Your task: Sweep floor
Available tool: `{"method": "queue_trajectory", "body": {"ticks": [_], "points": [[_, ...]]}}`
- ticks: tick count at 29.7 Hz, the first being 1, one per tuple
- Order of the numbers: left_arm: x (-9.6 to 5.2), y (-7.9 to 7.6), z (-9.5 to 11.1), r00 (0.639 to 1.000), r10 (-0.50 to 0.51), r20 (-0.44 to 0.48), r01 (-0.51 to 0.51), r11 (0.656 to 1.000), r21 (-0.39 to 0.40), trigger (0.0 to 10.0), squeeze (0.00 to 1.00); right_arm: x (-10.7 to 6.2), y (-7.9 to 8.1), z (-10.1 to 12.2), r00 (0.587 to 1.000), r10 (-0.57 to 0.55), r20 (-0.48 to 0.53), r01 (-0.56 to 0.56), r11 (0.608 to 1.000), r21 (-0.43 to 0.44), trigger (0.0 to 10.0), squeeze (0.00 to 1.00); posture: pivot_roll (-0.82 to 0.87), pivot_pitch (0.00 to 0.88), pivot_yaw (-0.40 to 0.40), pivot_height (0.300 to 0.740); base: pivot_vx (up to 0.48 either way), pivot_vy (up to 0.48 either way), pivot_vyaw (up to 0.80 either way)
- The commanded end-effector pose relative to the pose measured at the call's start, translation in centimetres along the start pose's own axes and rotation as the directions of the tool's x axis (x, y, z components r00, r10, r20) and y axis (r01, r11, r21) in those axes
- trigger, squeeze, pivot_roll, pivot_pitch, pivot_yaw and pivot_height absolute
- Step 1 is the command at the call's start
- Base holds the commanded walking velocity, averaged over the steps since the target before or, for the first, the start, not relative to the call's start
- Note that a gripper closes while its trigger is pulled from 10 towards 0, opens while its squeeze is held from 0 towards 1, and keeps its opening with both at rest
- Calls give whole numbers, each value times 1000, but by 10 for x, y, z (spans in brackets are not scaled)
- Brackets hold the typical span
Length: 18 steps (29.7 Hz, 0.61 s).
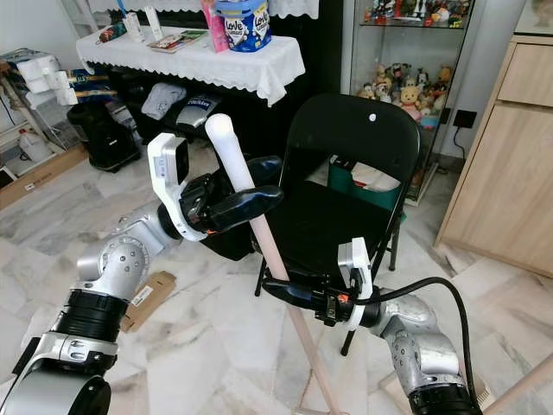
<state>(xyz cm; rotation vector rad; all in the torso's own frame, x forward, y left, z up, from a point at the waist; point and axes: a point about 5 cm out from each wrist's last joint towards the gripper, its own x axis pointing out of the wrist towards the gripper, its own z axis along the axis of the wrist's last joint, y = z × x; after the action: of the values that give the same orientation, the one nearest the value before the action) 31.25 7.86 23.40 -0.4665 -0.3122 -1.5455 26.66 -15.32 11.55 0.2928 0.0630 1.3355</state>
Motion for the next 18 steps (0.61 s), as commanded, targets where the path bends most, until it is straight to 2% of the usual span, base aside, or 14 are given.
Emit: {"method": "queue_trajectory", "body": {"ticks": [1,15,17,18], "points": [[-1,-2,12,1000,-16,-7,17,998,66,10000,0,6,5,-8,999,23,27,-25,997,71,0,0,-103,0,151,740,0,0,0],[1,-6,10,998,-66,-17,66,996,59,10000,0,6,5,-8,999,28,18,-29,997,73,0,0,-104,0,151,740,0,0,0],[1,-6,9,997,-71,-19,72,996,55,9961,992,6,5,-9,1000,28,14,-29,997,72,0,0,-104,0,150,740,0,0,0],[1,-6,9,997,-72,-20,73,996,54,9961,992,6,4,-9,1000,28,13,-29,997,72,0,0,-104,0,150,740,0,0,0]]}}
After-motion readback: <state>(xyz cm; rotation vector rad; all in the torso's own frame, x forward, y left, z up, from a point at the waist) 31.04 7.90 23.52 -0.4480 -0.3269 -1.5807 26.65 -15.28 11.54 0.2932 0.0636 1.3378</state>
